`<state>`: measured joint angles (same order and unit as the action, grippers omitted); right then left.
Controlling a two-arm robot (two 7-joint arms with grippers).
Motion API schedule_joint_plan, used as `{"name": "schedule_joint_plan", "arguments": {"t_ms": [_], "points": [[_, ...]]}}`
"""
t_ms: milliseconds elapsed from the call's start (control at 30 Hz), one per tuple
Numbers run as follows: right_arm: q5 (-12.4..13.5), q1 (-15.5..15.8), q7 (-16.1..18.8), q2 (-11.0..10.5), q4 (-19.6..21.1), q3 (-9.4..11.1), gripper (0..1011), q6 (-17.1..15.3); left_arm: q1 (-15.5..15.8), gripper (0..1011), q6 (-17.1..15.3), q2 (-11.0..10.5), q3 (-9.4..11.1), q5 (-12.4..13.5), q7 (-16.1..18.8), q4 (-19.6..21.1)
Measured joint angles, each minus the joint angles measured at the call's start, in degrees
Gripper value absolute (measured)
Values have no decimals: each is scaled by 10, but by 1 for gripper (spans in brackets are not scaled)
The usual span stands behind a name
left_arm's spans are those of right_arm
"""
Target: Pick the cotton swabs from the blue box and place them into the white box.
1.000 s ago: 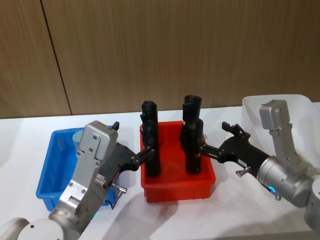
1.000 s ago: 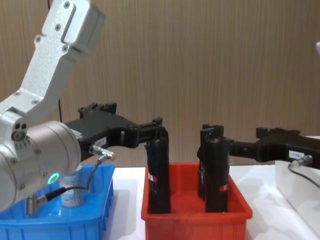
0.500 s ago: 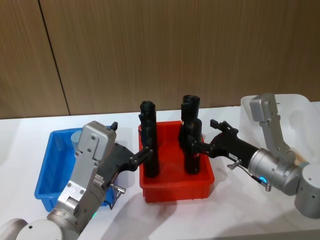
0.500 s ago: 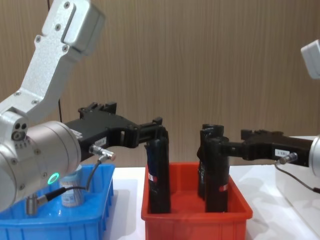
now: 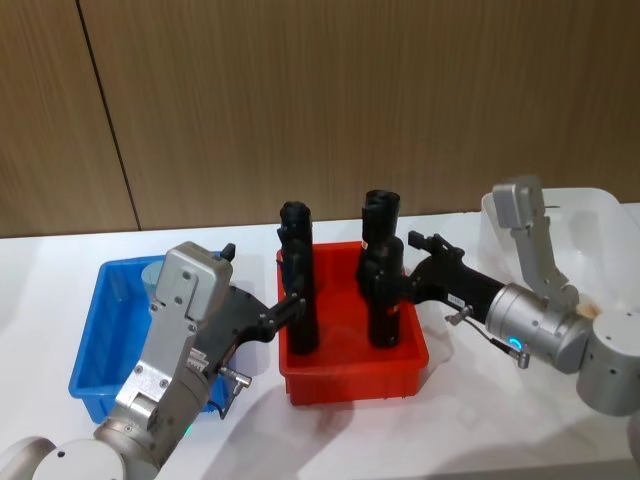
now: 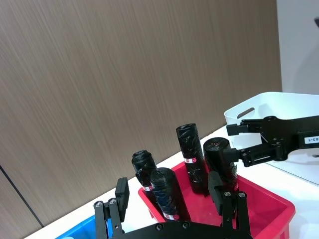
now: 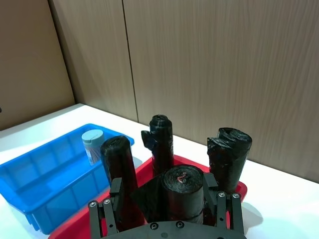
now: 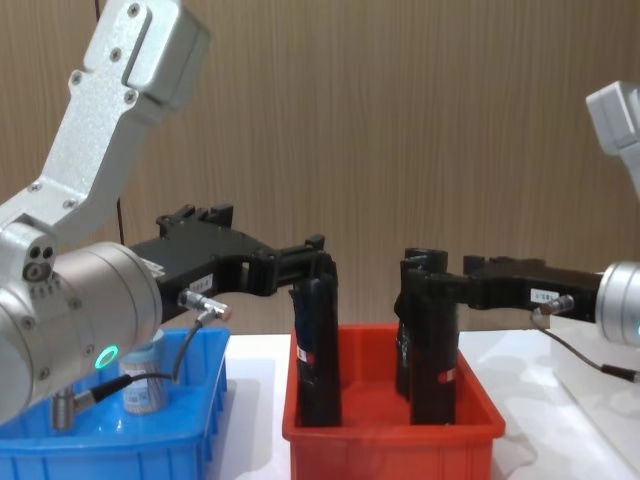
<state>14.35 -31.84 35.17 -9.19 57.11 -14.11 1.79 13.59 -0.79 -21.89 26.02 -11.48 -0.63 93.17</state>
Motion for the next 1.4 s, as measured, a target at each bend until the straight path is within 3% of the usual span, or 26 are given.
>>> {"name": "schedule_joint_plan", "arguments": {"t_ms": [1400], "points": [[-2, -111, 23, 30, -209, -5, 1002, 65, 0, 1004, 0, 0, 0, 0, 0, 0]]}}
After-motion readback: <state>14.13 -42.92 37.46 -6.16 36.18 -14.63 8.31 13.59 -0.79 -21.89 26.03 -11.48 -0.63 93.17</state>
